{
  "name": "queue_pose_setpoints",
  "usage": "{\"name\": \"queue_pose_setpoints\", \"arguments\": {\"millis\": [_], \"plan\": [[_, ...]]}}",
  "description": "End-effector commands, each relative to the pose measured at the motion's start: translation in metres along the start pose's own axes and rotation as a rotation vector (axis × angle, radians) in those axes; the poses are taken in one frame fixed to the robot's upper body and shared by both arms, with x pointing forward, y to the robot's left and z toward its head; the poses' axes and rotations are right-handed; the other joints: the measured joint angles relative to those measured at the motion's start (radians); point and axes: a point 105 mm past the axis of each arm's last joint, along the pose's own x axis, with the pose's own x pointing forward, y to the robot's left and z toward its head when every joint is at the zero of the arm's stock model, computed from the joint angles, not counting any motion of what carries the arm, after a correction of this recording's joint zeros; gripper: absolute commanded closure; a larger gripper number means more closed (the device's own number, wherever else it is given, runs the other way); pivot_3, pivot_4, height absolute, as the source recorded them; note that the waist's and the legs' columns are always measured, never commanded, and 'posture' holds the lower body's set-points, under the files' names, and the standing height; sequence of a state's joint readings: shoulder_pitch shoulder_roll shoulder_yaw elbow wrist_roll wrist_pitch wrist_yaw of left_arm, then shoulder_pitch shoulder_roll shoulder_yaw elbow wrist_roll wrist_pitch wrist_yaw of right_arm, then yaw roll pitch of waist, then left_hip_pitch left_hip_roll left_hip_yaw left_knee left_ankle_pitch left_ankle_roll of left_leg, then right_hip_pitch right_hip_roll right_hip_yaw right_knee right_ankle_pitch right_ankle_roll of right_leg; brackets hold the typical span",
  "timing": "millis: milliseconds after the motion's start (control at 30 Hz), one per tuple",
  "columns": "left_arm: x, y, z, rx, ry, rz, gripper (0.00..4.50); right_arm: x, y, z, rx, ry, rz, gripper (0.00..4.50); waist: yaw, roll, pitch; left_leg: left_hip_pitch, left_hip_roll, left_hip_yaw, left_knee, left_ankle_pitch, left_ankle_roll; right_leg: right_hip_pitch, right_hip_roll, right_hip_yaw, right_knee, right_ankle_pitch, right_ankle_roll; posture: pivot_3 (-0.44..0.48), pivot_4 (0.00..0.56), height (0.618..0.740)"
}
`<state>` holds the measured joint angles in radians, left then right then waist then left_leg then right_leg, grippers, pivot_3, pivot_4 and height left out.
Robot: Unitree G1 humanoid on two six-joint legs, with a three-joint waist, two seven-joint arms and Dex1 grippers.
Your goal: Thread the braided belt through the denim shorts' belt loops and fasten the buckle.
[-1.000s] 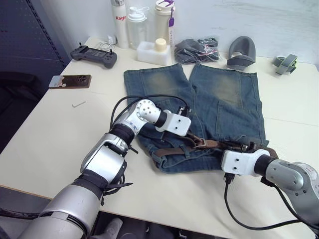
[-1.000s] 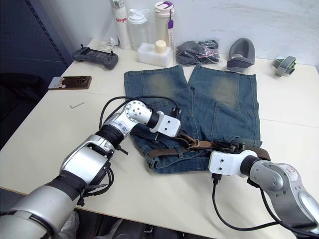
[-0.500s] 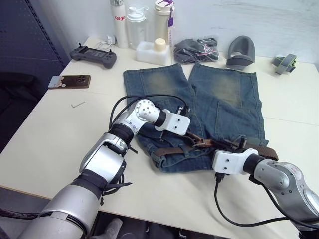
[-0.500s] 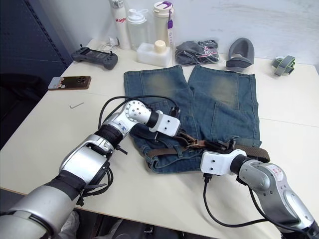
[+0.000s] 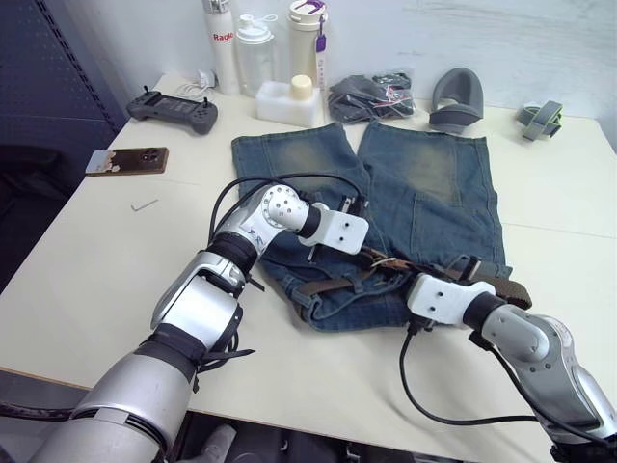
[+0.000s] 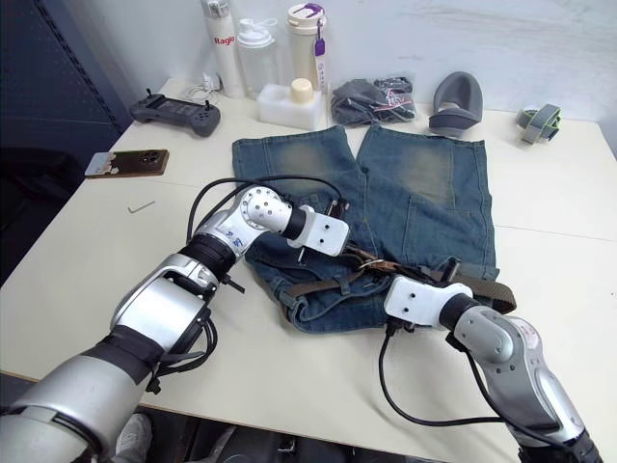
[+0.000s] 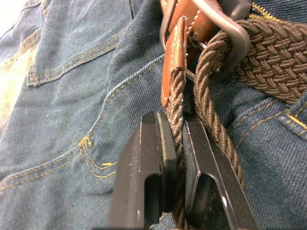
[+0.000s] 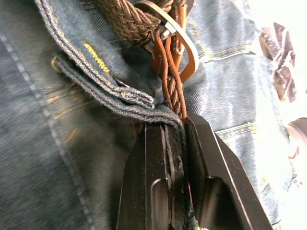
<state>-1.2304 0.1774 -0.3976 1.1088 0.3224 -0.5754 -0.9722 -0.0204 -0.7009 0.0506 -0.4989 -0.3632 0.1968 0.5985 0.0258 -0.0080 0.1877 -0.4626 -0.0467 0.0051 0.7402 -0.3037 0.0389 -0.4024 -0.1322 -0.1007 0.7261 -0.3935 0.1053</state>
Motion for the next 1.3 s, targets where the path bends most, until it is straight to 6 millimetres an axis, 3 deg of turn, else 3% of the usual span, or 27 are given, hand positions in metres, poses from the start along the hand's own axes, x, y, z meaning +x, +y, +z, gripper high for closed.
{"name": "queue_pose_setpoints", "arguments": {"millis": [33,167,467,800,1000,1167,1300], "plan": [[0.003,0.000,0.006,-0.008,-0.026,-0.002,4.50,-0.002,-0.018,0.018,-0.052,-0.058,-0.090,4.48,0.000,0.000,0.000,-0.001,0.000,0.000,0.001,0.000,0.000,-0.002,0.000,0.000,0.001,0.000,0.000,0.000,0.150,0.656],[0.011,0.001,0.013,-0.046,-0.056,0.003,4.50,0.001,-0.010,0.025,-0.072,-0.084,-0.060,4.48,-0.002,0.000,0.000,-0.013,0.000,0.001,0.008,0.000,0.000,-0.013,-0.001,0.000,0.008,0.000,0.000,0.000,0.150,0.656],[0.023,-0.002,0.039,-0.041,-0.154,-0.039,4.50,0.002,-0.008,0.025,-0.102,-0.081,-0.054,4.48,-0.002,0.000,0.000,-0.014,0.000,0.001,0.012,0.000,0.000,-0.014,-0.001,0.000,0.009,0.000,0.000,0.000,0.150,0.656],[0.006,-0.008,0.030,-0.041,-0.130,-0.075,4.50,0.004,-0.018,0.017,-0.084,-0.043,-0.117,4.48,-0.005,0.000,0.000,-0.014,0.000,0.002,0.013,0.000,0.000,-0.016,-0.001,0.001,0.013,-0.001,-0.002,0.000,0.150,0.656],[0.022,-0.002,0.032,-0.147,-0.129,-0.018,4.50,0.007,-0.009,0.031,-0.081,-0.106,-0.088,4.48,-0.002,0.000,0.000,-0.014,0.000,0.003,0.014,0.000,0.000,-0.017,-0.001,0.003,0.017,-0.001,-0.002,0.000,0.150,0.656],[0.036,0.017,0.050,-0.341,-0.200,0.068,4.50,0.005,-0.004,0.029,-0.073,-0.096,-0.071,4.48,-0.001,0.000,0.000,-0.014,0.000,0.003,0.014,0.000,0.000,-0.017,-0.001,0.003,0.019,-0.001,-0.002,0.000,0.150,0.656],[0.041,0.012,0.067,-0.328,-0.256,0.030,4.50,0.005,0.000,0.029,-0.065,-0.099,-0.051,4.48,-0.003,0.000,0.000,-0.014,0.000,0.004,0.014,0.000,0.000,-0.018,-0.001,0.003,0.019,-0.001,-0.002,0.000,0.150,0.656]]}}
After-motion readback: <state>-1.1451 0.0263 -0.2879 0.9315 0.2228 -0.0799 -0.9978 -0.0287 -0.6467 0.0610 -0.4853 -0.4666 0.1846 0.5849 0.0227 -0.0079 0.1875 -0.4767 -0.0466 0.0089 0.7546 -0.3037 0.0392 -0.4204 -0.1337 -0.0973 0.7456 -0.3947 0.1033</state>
